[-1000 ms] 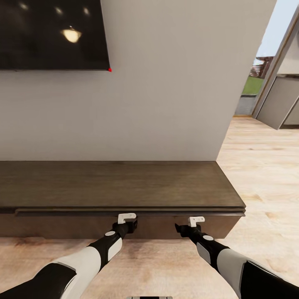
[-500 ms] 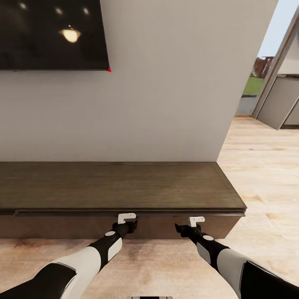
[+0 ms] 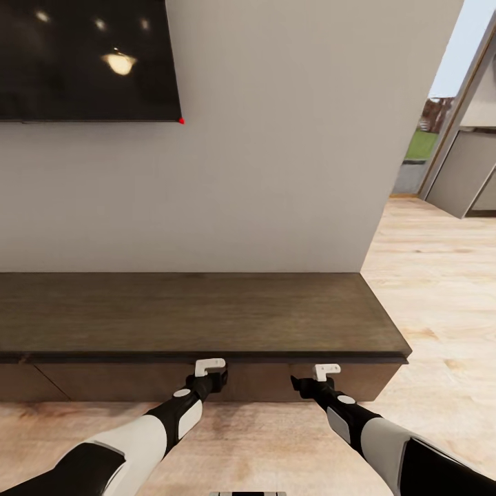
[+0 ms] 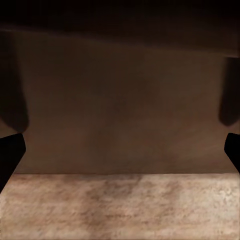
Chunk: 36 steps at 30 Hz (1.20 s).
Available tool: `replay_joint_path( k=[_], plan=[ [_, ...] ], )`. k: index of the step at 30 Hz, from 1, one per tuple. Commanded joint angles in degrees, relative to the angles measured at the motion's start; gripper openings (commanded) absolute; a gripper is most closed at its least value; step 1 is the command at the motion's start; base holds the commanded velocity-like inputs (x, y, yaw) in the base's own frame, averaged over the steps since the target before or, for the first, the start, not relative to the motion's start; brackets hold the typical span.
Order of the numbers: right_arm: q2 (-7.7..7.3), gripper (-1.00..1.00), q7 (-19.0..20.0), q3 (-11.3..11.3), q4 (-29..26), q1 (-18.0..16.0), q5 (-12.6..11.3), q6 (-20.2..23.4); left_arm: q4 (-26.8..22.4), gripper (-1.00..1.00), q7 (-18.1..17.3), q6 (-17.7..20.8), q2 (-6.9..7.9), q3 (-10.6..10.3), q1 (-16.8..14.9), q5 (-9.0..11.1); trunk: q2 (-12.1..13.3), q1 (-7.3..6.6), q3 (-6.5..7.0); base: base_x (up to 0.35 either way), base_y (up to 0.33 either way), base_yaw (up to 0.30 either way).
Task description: Place each of the two pumpkins and all three candles from the living room inside a cabinet in the living room (use any cabinet), then make sure every cabinet is closed, and position the cauldron so it is next to a table in the living room.
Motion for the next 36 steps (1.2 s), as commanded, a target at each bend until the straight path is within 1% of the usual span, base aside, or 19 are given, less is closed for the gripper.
replay_joint_path(
  k=[1,17,36],
  plan=[
    [0.05,1.0,0.4,0.8,0.1,-1.1,-0.6,-0.2,0.2,1.0,0.2,0.0,-0.01,-1.4,-1.4,0.6,0.0,0.61,-0.02,0.0,0.0,0.0],
    [0.05,1.0,0.4,0.8,0.1,-1.1,-0.6,-0.2,0.3,1.0,0.2,0.0,-0.02,-1.4,-1.4,0.6,0.0,0.61,-0.02,-0.014,0.0,0.0],
    [0.05,1.0,0.4,0.9,0.1,-1.1,-0.6,-0.1,0.3,1.0,0.2,0.0,-0.02,-1.4,-1.4,0.6,0.0,0.61,-0.02,-0.263,0.0,0.0]
  ],
)
